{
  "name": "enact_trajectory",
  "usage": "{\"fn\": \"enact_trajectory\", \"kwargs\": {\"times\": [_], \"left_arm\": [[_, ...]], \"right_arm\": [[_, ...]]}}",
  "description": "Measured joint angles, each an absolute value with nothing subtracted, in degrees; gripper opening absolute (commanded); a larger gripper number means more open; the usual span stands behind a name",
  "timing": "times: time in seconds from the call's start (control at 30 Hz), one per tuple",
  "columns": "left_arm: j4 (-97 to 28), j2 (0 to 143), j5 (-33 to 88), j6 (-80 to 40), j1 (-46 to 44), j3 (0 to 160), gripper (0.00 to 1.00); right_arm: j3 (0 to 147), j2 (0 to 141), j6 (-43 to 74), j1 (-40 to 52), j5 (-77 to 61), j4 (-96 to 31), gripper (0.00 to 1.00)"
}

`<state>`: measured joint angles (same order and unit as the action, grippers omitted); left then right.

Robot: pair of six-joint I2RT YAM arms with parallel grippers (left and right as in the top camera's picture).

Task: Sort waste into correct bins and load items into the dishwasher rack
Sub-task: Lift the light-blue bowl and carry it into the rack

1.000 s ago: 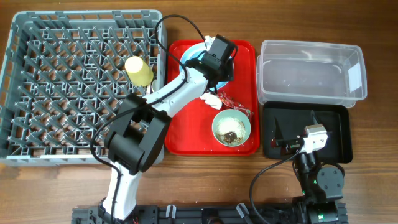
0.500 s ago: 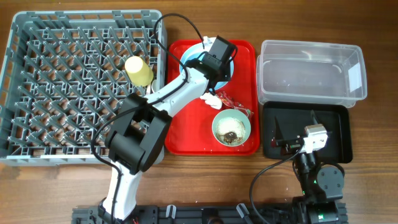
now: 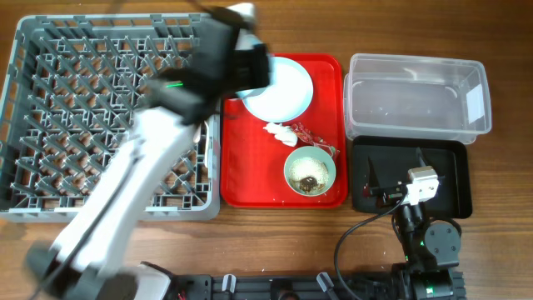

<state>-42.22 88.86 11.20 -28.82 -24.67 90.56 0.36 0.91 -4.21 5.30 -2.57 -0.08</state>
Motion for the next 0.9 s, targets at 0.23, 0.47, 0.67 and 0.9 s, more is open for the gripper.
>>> {"fn": "enact_trajectory", "kwargs": {"times": [0.23,0.47,0.67,0.9], "left_arm": [[-73.34,77.89,42.98,-14.90,0.82,90.70,0.04],[-88.44,81.25,63.46,10.74,10.41,85.38,0.04],[-75.05,87.92,76.01,16.58,11.68,70.24,0.04],[-69.06,100.16,85.43,17.37,18.63,61.65,0.04]], "right_arm": [[0.36,0.91,-4.21,5.30,-2.57,-0.05,1.00],[0.36,0.91,-4.21,5.30,-2.57,-0.05,1.00],[0.36,0.91,-4.21,5.30,-2.57,-0.05,1.00],[0.36,0.91,-4.21,5.30,-2.57,-0.08,1.00]]}}
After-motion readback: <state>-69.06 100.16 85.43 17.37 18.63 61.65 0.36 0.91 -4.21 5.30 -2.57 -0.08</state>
